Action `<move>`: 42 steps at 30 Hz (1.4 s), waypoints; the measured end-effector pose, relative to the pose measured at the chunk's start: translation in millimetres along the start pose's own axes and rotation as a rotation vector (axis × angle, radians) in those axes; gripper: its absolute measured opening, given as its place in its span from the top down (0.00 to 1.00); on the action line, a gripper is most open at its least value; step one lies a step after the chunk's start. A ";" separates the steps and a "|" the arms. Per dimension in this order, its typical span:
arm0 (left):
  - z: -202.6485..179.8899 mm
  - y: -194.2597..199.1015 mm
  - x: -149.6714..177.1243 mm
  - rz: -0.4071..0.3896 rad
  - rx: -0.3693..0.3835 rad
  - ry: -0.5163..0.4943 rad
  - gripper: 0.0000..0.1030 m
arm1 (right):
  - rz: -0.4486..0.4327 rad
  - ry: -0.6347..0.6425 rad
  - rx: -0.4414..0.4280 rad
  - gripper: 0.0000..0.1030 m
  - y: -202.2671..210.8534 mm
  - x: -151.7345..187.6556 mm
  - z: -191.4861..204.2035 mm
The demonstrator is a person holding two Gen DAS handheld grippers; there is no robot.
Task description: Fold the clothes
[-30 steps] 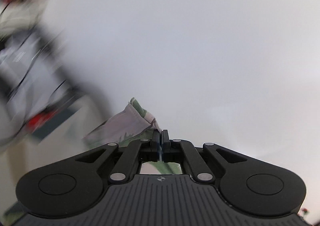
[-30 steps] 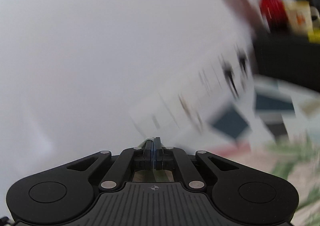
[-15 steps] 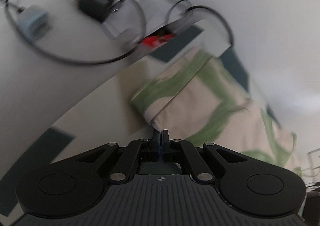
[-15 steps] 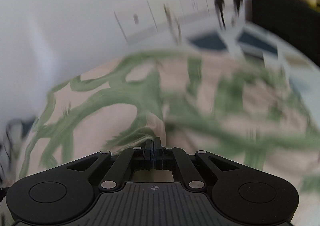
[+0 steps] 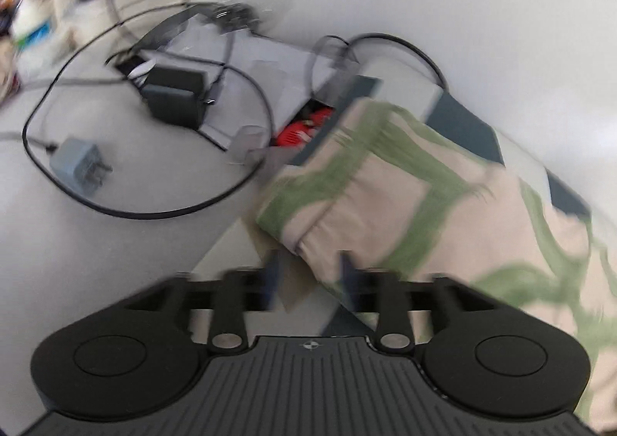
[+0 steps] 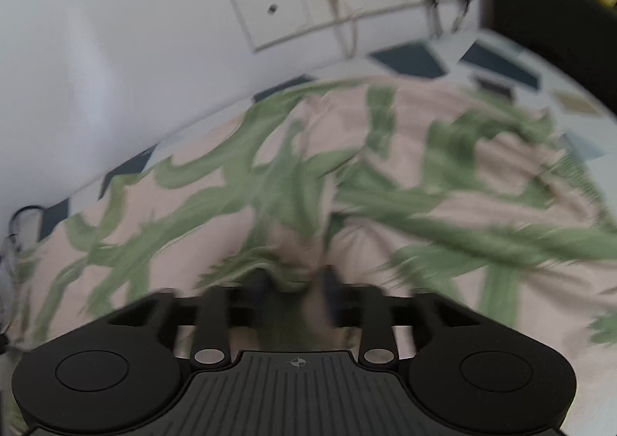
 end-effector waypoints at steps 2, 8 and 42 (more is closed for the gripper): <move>-8.0 25.1 10.3 -0.075 0.069 -0.051 0.38 | -0.056 0.012 0.044 0.47 15.2 -2.0 -7.9; -38.6 62.3 56.7 -0.019 0.278 -0.182 0.17 | -0.109 -0.093 0.207 0.42 57.4 3.2 -63.2; -103.0 152.9 208.1 0.063 0.094 -0.212 0.57 | -0.181 -0.239 0.059 0.95 153.6 -2.8 -278.0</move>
Point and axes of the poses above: each gripper's, at about its wrist camera, not at the fingertips, and y roughly against the way its jaws point, z to its left, x to its underside, the point moved 1 cm from there along -y, roughly the way its jaws point, and after that the axes turned 11 degrees about -x, right-handed, at the moved point
